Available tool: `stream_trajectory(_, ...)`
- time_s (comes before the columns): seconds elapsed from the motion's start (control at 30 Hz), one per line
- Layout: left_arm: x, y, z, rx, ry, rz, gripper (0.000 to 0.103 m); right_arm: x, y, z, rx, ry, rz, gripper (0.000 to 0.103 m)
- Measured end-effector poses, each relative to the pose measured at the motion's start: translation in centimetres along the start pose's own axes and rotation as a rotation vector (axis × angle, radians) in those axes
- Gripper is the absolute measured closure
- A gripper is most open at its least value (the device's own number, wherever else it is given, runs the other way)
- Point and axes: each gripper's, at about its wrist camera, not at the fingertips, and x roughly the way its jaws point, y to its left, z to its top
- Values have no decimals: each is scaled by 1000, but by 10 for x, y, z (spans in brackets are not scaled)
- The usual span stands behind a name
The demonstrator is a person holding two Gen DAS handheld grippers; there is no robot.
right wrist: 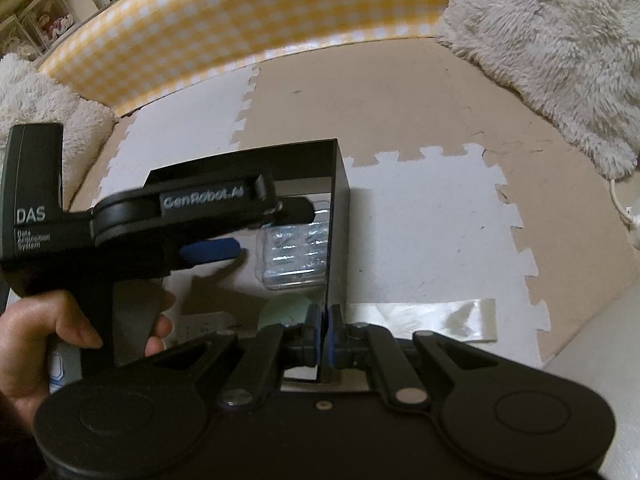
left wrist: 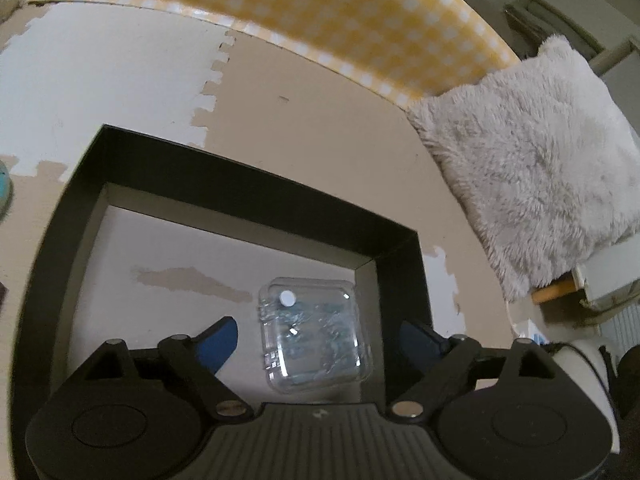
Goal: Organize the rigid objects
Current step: 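Carry the clear pill case into the black box and release it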
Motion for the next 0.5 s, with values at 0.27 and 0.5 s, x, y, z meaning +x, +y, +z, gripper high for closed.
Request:
stream_trajectory(0.27, -18, -2, -5, 87, 17, 15, 9, 1, -1, 0, 8, -3, 2, 99)
stream_trajectory(0.5, -39, -11, -9, 142, 18, 35, 0, 1, -2, -1, 17, -7, 4, 99)
